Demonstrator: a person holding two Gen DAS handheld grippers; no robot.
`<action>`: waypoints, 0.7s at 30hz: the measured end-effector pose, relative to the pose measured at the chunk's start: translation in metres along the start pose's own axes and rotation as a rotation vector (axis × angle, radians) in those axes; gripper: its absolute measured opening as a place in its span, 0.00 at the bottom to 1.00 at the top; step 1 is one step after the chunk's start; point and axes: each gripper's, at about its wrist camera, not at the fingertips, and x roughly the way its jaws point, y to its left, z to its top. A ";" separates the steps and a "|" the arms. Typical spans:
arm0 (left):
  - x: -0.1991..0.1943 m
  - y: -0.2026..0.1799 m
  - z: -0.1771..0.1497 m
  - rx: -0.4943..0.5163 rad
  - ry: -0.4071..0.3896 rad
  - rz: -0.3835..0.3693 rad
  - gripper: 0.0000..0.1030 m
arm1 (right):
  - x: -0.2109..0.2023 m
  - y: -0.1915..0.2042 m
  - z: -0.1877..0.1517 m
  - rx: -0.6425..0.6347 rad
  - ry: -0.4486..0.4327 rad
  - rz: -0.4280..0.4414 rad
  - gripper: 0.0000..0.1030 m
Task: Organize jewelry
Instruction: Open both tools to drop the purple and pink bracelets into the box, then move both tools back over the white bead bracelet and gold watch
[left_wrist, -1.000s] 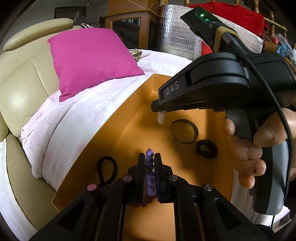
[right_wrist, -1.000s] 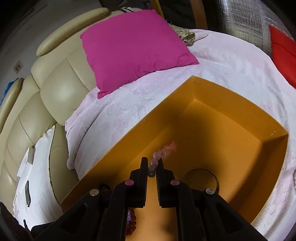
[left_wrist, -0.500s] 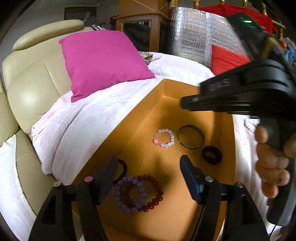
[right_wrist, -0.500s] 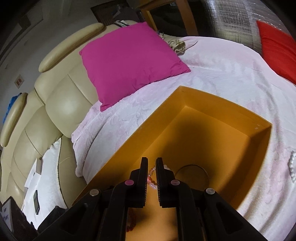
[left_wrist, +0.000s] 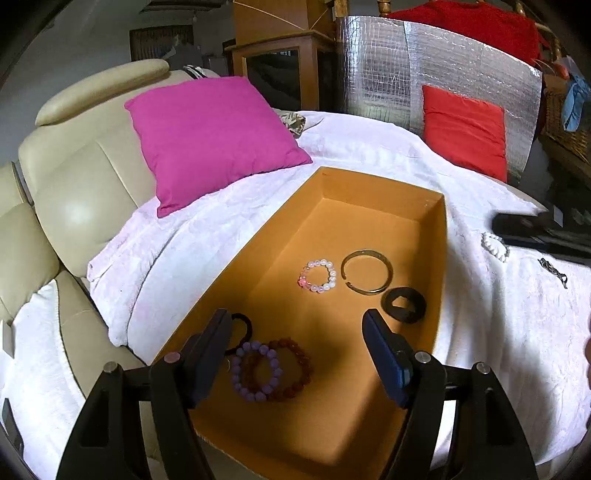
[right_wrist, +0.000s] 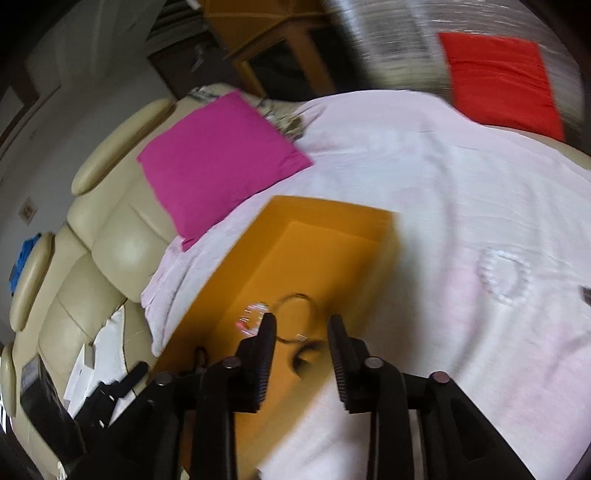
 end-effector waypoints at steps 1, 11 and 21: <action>-0.003 -0.004 0.000 0.006 -0.001 0.001 0.72 | -0.011 -0.013 -0.005 0.017 -0.009 -0.013 0.35; -0.032 -0.085 -0.004 0.200 -0.036 0.003 0.73 | -0.118 -0.154 -0.064 0.254 -0.131 -0.132 0.50; -0.034 -0.176 0.007 0.386 -0.037 -0.041 0.74 | -0.167 -0.250 -0.095 0.445 -0.256 -0.144 0.55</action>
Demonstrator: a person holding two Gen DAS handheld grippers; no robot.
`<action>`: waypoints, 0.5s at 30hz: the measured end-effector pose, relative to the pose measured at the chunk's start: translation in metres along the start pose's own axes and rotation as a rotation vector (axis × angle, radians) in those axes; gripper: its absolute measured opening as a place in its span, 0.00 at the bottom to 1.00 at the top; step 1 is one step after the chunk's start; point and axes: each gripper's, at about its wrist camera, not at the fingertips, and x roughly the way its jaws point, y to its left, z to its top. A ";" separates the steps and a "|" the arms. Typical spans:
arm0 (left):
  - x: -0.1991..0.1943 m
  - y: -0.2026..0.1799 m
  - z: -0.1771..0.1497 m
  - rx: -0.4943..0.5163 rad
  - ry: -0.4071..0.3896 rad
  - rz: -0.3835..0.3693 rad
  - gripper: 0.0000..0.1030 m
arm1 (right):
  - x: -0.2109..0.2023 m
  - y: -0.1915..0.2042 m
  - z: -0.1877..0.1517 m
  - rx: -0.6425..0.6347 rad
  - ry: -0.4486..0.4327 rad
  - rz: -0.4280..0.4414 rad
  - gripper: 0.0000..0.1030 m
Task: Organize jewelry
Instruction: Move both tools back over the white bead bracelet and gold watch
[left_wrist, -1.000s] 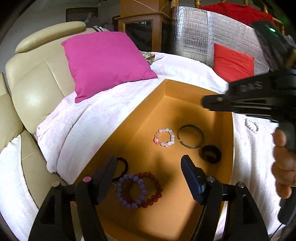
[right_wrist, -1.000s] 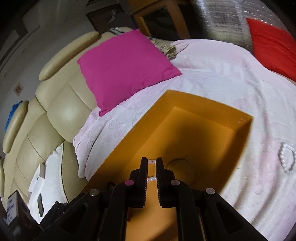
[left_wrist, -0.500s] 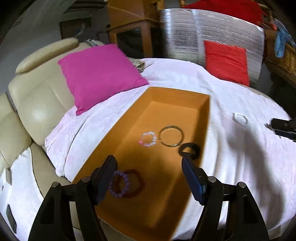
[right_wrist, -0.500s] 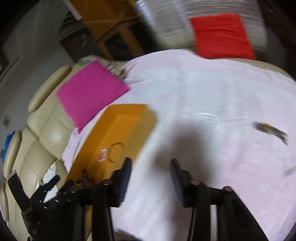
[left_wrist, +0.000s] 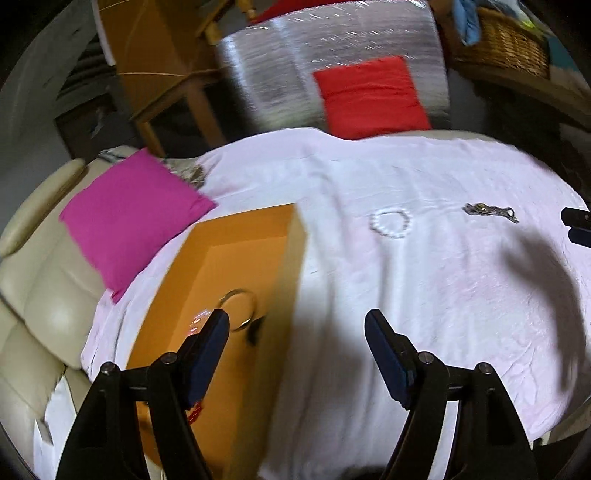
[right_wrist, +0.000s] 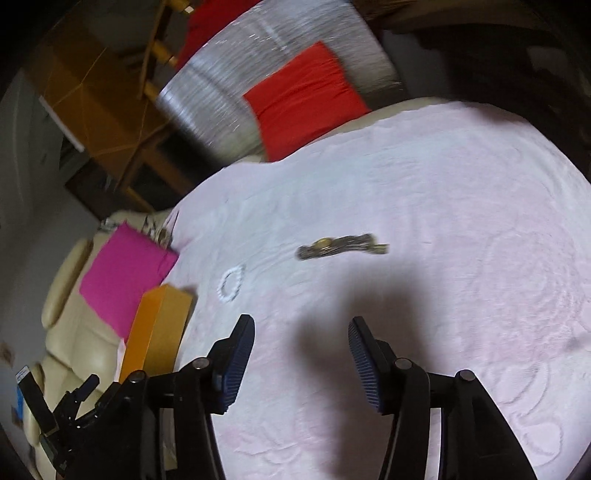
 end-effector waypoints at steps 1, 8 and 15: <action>0.007 -0.008 0.007 0.005 0.009 -0.016 0.74 | 0.001 -0.006 0.002 0.015 0.005 0.000 0.55; 0.060 -0.049 0.039 -0.044 0.060 -0.067 0.74 | 0.021 -0.024 0.027 0.031 0.027 -0.020 0.55; 0.120 -0.077 0.063 -0.158 0.091 -0.035 0.74 | 0.047 -0.041 0.044 0.051 0.035 -0.035 0.55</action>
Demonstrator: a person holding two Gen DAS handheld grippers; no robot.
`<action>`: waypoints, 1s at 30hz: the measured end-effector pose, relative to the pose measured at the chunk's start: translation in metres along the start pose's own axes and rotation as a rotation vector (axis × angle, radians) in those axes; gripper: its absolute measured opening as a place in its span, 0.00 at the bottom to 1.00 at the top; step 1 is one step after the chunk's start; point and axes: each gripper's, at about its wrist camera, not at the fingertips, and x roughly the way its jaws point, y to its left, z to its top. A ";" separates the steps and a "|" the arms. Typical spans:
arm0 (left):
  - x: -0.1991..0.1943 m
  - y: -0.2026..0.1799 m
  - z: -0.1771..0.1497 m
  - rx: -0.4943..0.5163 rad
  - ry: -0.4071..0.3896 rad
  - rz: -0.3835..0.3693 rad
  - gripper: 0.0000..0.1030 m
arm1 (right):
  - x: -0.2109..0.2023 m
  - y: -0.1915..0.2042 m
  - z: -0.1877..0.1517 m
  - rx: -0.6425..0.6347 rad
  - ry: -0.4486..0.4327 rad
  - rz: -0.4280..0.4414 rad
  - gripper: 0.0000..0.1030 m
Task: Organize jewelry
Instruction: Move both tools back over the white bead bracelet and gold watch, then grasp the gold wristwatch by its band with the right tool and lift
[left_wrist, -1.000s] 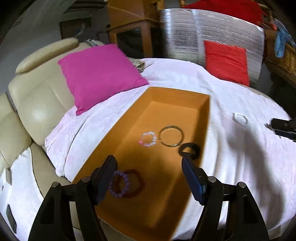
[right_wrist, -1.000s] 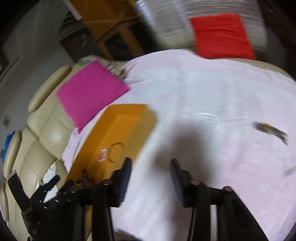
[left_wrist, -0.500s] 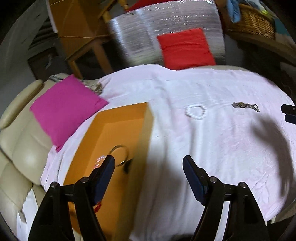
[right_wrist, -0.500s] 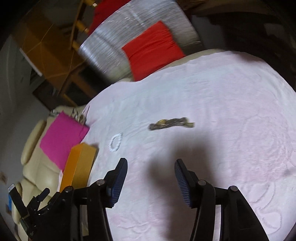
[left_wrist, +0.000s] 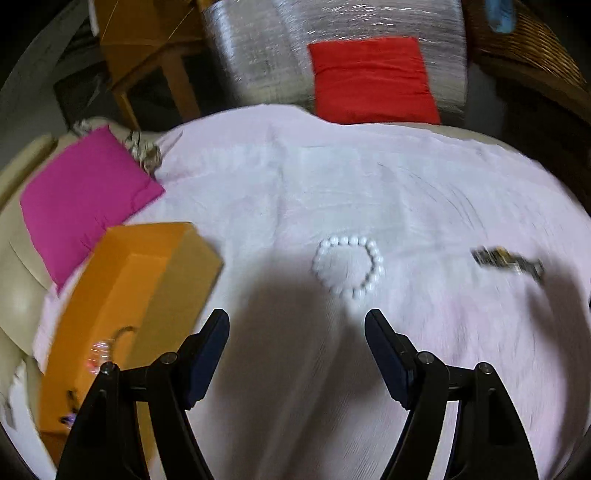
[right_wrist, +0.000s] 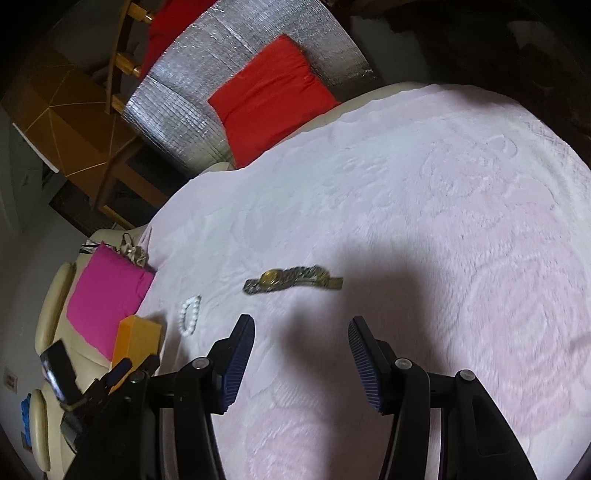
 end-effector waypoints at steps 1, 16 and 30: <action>0.010 -0.001 0.003 -0.032 0.012 0.000 0.74 | 0.004 -0.003 0.003 0.006 0.004 0.007 0.55; 0.058 -0.010 0.015 -0.098 0.005 -0.059 0.74 | 0.068 -0.018 0.041 0.076 0.052 0.083 0.55; 0.059 0.000 0.012 -0.100 0.032 -0.220 0.33 | 0.080 0.000 0.026 0.033 0.156 0.141 0.56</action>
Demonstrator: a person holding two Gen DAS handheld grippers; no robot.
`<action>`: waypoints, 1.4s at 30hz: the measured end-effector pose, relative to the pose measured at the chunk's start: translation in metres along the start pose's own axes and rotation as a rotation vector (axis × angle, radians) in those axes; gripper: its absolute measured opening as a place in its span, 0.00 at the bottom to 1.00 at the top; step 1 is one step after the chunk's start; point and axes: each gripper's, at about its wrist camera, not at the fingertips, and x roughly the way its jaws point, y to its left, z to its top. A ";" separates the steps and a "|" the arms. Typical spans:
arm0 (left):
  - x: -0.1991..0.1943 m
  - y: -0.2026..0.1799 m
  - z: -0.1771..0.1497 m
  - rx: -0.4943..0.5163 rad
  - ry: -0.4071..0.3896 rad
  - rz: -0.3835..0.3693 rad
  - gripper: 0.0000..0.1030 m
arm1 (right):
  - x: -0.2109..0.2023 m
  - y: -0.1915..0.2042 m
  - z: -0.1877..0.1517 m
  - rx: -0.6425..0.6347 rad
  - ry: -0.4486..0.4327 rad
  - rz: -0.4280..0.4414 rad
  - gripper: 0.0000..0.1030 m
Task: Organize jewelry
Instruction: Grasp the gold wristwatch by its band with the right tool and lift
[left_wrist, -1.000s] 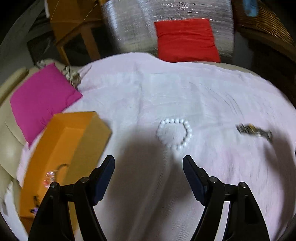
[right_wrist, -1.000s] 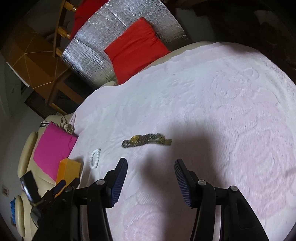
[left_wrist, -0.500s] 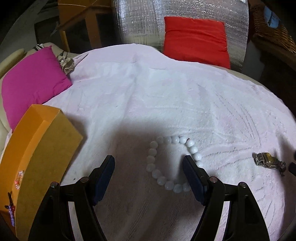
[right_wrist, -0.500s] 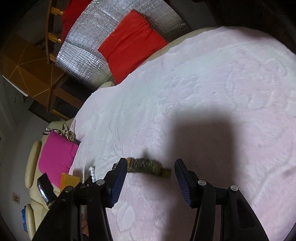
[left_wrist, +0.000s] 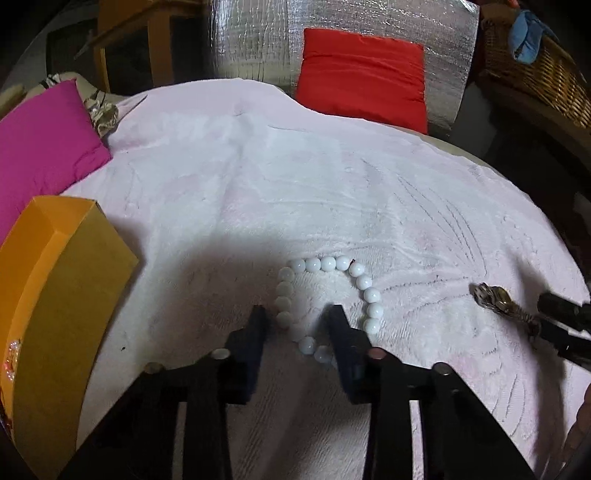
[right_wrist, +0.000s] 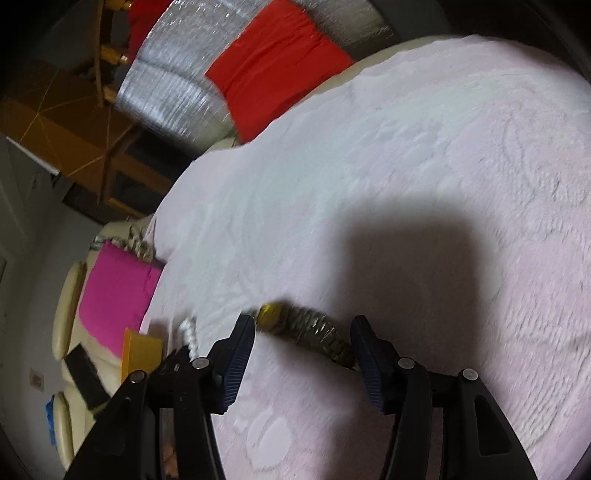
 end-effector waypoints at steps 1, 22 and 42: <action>-0.001 0.003 0.000 -0.009 0.002 -0.006 0.32 | -0.001 0.002 -0.002 -0.005 0.014 0.016 0.56; -0.001 0.001 0.004 0.047 -0.023 0.077 0.50 | 0.015 0.046 -0.022 -0.357 -0.123 -0.388 0.13; -0.005 -0.007 0.001 0.061 -0.025 0.075 0.50 | -0.030 0.044 -0.038 -0.313 -0.106 -0.291 0.06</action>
